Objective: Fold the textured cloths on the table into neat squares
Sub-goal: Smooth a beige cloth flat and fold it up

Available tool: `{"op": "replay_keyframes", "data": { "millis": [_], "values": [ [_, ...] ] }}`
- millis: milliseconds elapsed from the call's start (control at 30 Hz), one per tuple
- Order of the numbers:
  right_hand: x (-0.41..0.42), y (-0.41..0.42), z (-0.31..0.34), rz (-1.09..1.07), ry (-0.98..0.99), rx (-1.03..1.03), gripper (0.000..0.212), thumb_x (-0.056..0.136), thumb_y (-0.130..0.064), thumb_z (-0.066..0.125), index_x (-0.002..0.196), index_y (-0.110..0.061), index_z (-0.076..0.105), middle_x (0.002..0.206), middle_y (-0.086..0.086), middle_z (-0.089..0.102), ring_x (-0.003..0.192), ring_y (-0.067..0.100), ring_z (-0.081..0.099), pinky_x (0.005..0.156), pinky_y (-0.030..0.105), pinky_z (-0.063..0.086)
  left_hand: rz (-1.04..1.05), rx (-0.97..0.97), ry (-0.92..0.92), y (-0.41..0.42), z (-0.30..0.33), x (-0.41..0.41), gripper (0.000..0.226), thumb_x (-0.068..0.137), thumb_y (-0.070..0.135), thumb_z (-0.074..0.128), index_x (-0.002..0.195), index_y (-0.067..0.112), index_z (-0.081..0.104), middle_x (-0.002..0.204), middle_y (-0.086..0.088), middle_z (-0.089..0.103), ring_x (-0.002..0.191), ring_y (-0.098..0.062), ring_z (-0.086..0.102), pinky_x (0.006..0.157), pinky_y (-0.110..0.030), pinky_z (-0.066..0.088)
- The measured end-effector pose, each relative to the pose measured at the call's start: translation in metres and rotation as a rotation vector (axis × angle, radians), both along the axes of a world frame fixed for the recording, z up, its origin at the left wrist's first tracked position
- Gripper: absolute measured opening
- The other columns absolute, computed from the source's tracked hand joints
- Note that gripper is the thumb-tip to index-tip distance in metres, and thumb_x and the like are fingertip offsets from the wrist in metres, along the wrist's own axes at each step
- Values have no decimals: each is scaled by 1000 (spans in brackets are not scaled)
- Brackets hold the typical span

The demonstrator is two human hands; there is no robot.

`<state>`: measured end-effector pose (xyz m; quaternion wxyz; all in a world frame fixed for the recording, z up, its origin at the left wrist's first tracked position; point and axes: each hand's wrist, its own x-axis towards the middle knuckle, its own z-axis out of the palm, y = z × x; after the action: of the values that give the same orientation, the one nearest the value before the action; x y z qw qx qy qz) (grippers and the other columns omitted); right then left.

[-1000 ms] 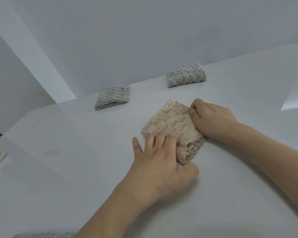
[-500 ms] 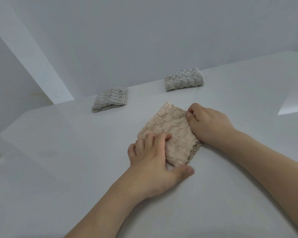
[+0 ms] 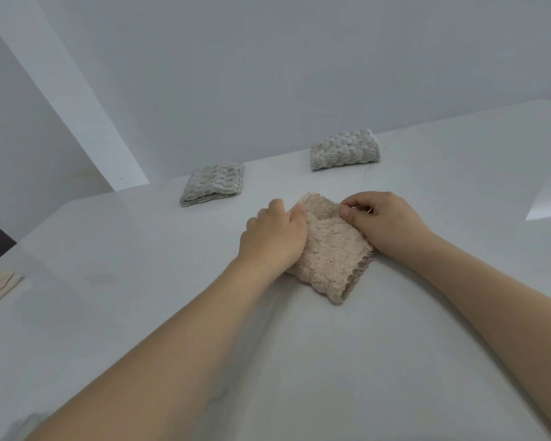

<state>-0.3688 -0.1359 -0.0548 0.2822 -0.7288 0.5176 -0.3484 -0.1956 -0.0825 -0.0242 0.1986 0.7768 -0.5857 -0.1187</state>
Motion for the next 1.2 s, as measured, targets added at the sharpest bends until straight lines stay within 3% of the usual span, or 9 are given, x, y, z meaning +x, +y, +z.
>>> {"op": "replay_keyframes", "data": {
  "millis": [133, 233, 333, 433, 600, 767, 900, 1033, 1200],
  "values": [
    [-1, -2, -3, -35, -163, -14, 8, 89, -37, 64, 91, -33, 70, 86, -17, 65, 81, 5, 58, 75, 28, 45, -25, 261, 236, -22, 10, -8, 71, 92, 63, 40, 140, 12, 47, 141, -11, 52, 127, -31, 49, 107, -40, 39],
    [-3, -4, -1, -118, -273, -26, 10, 86, -38, 68, 93, -32, 70, 85, -14, 63, 78, 4, 58, 68, 23, 41, -14, 204, 492, -28, 15, -1, 46, 92, 46, 56, 122, 11, 61, 119, -10, 67, 105, -25, 64, 95, -36, 51],
    [-4, -6, 0, -168, -379, 21, 17, 87, -38, 67, 101, -29, 64, 89, -10, 62, 71, 8, 58, 65, 23, 43, 1, 99, 360, -21, 3, -1, 40, 92, 46, 56, 115, 13, 52, 109, -4, 65, 98, -25, 62, 89, -37, 50],
    [-3, -8, -1, -158, -262, 10, 14, 91, -23, 56, 103, -25, 63, 92, -10, 60, 67, 4, 55, 54, 8, 39, 41, -14, 67, -4, -7, -19, 34, 100, 44, 36, 116, 14, 42, 99, -1, 55, 94, -29, 53, 80, -37, 39],
    [-4, -1, 4, -101, -145, 2, 20, 91, -10, 53, 100, -19, 68, 86, -8, 62, 80, 7, 54, 64, 11, 36, 89, 33, 56, 22, -2, -31, 26, 101, 28, 29, 119, 11, 39, 85, 1, 44, 86, -27, 43, 75, -34, 32],
    [-10, 26, 12, -4, -39, 66, 18, 93, -11, 51, 95, -21, 66, 75, -8, 56, 67, 12, 55, 52, 15, 38, 97, 128, 116, 60, 5, -38, 28, 101, 32, 33, 119, 11, 35, 87, 1, 50, 87, -26, 47, 75, -35, 36],
    [-20, 47, 21, 76, 103, 138, 22, 94, -11, 49, 105, -19, 67, 103, -2, 60, 86, 15, 56, 72, 22, 43, 135, 155, 164, 93, 8, -52, 30, 101, 38, 33, 113, 11, 34, 81, 2, 49, 78, -23, 47, 70, -35, 34],
    [-38, 72, 34, 174, 273, 207, 26, 93, -6, 44, 102, -17, 67, 103, 2, 63, 87, 17, 57, 73, 27, 46, 180, 204, 253, 117, 8, -68, 23, 100, 31, 34, 109, 11, 38, 88, -2, 49, 83, -25, 48, 70, -34, 33],
    [-71, 105, 52, 274, 299, 390, 26, 90, -1, 47, 97, -10, 70, 93, 8, 70, 77, 20, 60, 68, 30, 51, 117, 336, 533, 143, 14, -80, 12, 85, 22, 54, 88, 11, 57, 84, -10, 64, 75, -29, 64, 72, -39, 54]
  ]
}}
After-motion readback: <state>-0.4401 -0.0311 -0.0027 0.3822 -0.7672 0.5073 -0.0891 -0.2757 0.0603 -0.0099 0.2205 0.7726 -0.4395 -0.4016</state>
